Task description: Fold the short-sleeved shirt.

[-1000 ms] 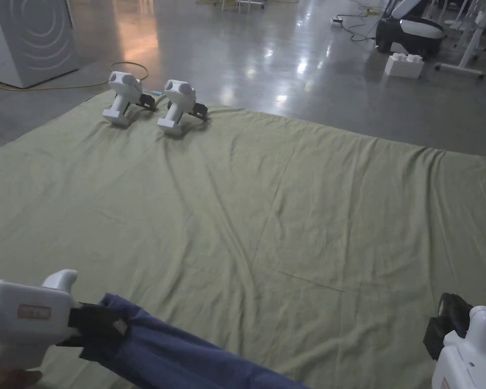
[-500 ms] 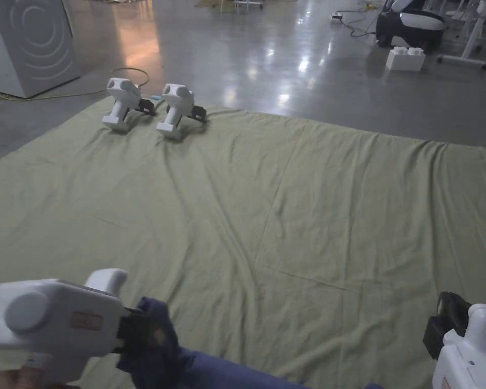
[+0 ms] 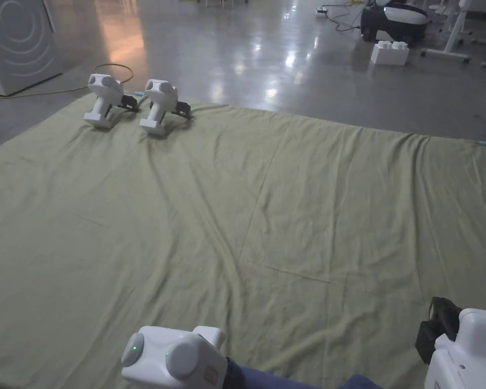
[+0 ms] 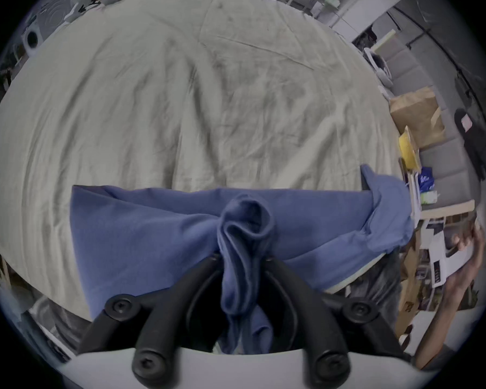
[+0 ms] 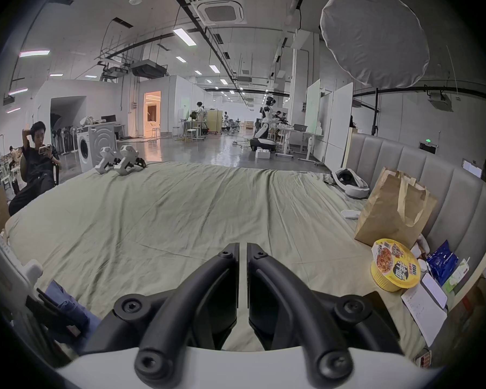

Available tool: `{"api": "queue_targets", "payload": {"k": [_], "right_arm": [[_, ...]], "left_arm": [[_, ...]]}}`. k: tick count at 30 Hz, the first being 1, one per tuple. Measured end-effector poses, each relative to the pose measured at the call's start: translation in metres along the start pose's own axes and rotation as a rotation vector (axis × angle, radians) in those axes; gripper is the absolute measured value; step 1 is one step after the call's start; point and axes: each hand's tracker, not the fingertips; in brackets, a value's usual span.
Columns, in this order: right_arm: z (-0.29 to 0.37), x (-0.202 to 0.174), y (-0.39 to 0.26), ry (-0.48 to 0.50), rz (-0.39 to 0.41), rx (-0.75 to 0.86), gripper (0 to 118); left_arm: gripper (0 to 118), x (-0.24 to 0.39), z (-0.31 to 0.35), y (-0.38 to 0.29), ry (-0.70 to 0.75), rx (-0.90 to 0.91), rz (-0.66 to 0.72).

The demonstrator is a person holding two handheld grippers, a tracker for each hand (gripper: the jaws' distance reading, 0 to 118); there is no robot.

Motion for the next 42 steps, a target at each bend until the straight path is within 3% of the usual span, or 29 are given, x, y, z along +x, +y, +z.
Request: {"api": "queue_targets", "payload": {"k": [3,7,11,14,16,17,18,19,22,26,31,42], "right_arm": [[0.0,0.001,-0.001,-0.002,0.002,-0.005,7],[-0.001,0.001,-0.002,0.003,-0.005,-0.011,7],[-0.001,-0.001,-0.003,0.009,-0.013,-0.015,7],[-0.001,-0.001,-0.004,0.012,-0.017,-0.02,7],[0.0,-0.001,-0.005,0.015,-0.024,-0.023,7],[0.0,-0.001,-0.006,0.015,-0.027,-0.025,7],[0.0,-0.001,-0.006,0.016,-0.028,-0.028,7],[0.0,-0.001,-0.007,0.016,-0.029,-0.03,7],[0.0,0.0,-0.009,0.015,-0.034,-0.036,7],[0.001,0.003,-0.011,0.01,-0.037,-0.041,7],[0.001,0.005,-0.012,0.009,-0.046,-0.046,7],[0.0,0.002,-0.009,0.022,-0.038,-0.05,7]], "left_arm": [[69,-0.002,0.016,0.002,-0.138,0.019,0.071],[70,-0.001,0.045,-0.002,-0.111,0.072,0.035],[70,-0.015,0.072,-0.001,-0.174,0.132,0.094],[70,-0.019,0.079,-0.004,-0.098,0.181,0.083],[65,-0.016,0.073,-0.005,-0.052,0.159,0.065],[57,-0.013,0.066,-0.005,-0.037,0.124,0.053],[30,-0.01,0.058,-0.006,-0.041,0.089,0.039],[20,-0.006,0.046,-0.007,-0.045,0.048,0.022],[20,0.011,0.02,-0.012,-0.063,-0.02,-0.027],[20,0.024,-0.002,-0.012,-0.037,0.018,-0.045],[20,0.019,0.001,-0.004,-0.179,0.109,0.068],[20,0.003,0.022,-0.002,-0.202,0.047,0.019]]}}
